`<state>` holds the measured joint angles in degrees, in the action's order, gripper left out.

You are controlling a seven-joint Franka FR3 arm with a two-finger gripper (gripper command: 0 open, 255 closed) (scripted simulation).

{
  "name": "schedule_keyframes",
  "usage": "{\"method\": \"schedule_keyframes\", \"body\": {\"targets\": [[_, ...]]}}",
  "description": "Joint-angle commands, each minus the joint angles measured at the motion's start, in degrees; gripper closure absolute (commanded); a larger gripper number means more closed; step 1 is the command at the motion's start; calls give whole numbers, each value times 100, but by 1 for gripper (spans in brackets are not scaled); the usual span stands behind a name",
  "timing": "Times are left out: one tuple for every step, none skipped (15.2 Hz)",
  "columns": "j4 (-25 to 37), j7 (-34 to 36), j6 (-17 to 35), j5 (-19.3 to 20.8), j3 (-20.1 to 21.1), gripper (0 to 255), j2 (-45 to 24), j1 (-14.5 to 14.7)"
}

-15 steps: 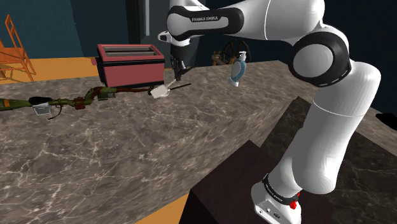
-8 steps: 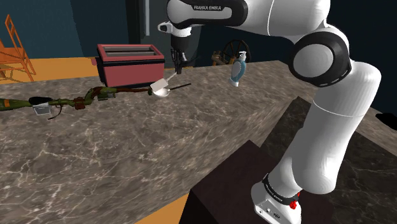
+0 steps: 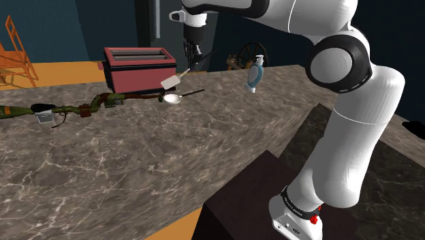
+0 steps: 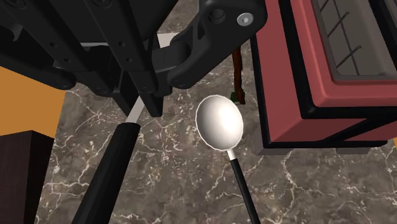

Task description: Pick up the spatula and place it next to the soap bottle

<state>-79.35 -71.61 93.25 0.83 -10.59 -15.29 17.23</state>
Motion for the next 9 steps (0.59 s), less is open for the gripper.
{"method": "schedule_keyframes", "body": {"targets": [[162, -11, -156, -2, -3, 255, -9, -6], [269, -17, -242, -6, -4, 255, -29, -10], [379, -23, -330, -10, -5, 255, -51, -15], [492, -29, -419, -14, -6, 255, -76, -20], [610, -35, -509, -19, -8, 255, -103, -25], [731, -42, -601, -25, -9, 255, -133, -31], [857, -48, -695, -31, -10, 255, -166, -38], [988, -55, -790, -37, -11, 255, -201, -45], [1124, -63, -888, -44, -13, 255, -240, -53]]}}
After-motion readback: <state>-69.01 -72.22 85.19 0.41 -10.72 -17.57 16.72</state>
